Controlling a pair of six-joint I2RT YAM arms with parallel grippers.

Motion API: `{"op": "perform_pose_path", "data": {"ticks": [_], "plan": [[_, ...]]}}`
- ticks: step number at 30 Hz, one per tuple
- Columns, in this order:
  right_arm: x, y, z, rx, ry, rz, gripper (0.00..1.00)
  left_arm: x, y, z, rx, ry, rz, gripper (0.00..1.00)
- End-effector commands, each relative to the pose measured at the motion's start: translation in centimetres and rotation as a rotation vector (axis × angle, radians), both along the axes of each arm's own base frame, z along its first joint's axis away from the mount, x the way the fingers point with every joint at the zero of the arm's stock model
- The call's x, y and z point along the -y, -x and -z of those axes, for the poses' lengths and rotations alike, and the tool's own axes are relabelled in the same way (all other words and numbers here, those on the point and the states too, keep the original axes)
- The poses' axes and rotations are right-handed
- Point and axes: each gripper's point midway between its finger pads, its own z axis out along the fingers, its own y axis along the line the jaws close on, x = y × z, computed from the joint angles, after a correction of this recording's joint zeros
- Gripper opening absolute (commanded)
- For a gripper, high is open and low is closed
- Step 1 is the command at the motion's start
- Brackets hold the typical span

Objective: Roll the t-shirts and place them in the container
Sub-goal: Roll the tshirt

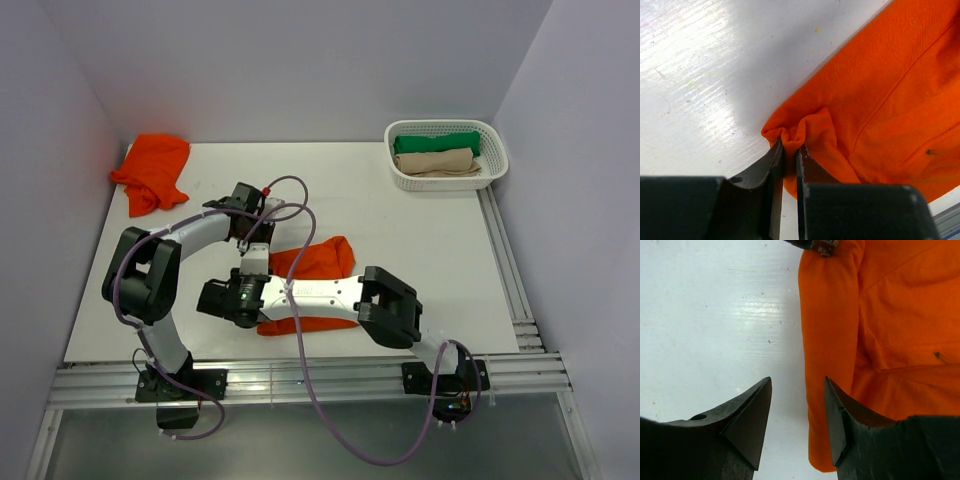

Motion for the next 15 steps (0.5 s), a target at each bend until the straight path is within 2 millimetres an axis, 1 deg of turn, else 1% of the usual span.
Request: {"op": "perform_pose_path", "data": {"ticks": [1, 3, 4, 8, 12, 15], "plan": [[0.7, -0.6, 1.3, 0.014, 0.039, 0.016, 0.54, -0.3, -0.6, 0.1, 0.009, -0.029, -0.012, 0.00], [1.3, -0.7, 1.9, 0.008, 0.052, 0.030, 0.54, -0.2, -0.5, 0.1, 0.011, -0.028, -0.009, 0.00], [1.7, -0.6, 2.4, 0.000, 0.065, 0.035, 0.54, -0.3, -0.6, 0.0, 0.013, -0.030, -0.010, 0.00], [2.2, -0.2, 3.5, -0.023, 0.077, 0.042, 0.54, -0.3, -0.5, 0.0, 0.014, -0.033, -0.007, 0.00], [2.7, 0.2, 4.6, -0.049, 0.088, 0.051, 0.54, -0.2, -0.5, -0.1, 0.013, -0.030, -0.004, 0.03], [3.3, 0.6, 5.3, -0.065, 0.107, 0.056, 0.54, -0.2, -0.6, -0.2, 0.013, -0.028, -0.003, 0.08]]}}
